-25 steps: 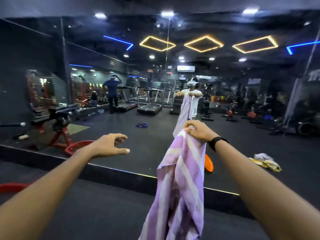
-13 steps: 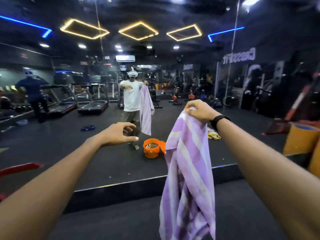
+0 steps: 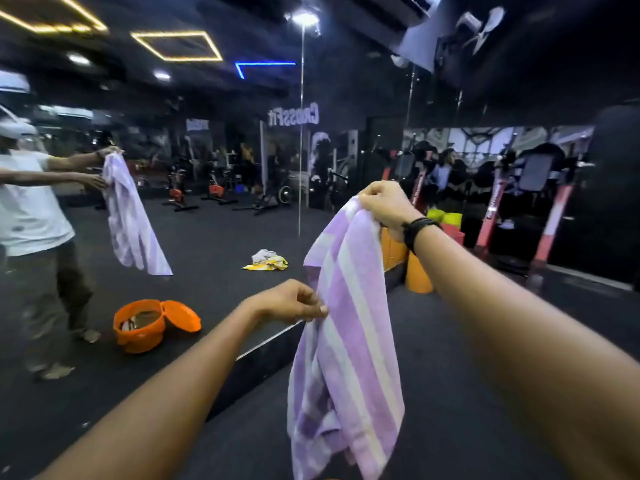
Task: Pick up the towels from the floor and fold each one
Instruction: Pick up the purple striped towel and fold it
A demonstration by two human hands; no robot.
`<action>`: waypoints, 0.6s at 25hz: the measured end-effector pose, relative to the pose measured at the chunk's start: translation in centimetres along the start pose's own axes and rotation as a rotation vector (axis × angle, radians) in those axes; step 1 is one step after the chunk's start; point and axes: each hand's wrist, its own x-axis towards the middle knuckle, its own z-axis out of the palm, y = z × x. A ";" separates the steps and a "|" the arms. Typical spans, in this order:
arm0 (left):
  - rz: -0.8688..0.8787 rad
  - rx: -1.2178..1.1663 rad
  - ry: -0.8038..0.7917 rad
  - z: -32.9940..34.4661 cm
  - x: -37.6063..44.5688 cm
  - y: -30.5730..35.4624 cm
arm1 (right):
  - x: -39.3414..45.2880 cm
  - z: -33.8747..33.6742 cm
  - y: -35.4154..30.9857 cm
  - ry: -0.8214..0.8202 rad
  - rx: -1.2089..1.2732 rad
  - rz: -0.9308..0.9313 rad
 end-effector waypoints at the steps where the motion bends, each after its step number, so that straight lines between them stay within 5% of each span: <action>1: 0.015 -0.096 -0.012 -0.6 0.6 0.3 | -0.2 -0.8 0.5 0.050 0.014 0.059; 5: -0.050 -0.057 -0.112 -1.7 2.5 0.6 | -1.8 -2.9 0.2 0.212 0.089 0.194; 9: 0.092 -0.133 -0.435 1.4 4.6 0.3 | -5.0 -4.8 0.1 0.305 0.055 0.242; 11: 0.191 -0.226 -0.351 1.6 5.1 2.0 | -7.4 -7.3 1.2 0.400 -0.074 0.307; 13: 0.281 -0.400 -0.253 0.8 5.0 4.8 | -10.1 -9.6 2.3 0.254 -0.300 0.422; 15: 0.400 -0.482 -0.238 -0.2 4.2 8.4 | -12.7 -10.0 2.1 -0.091 -0.475 0.547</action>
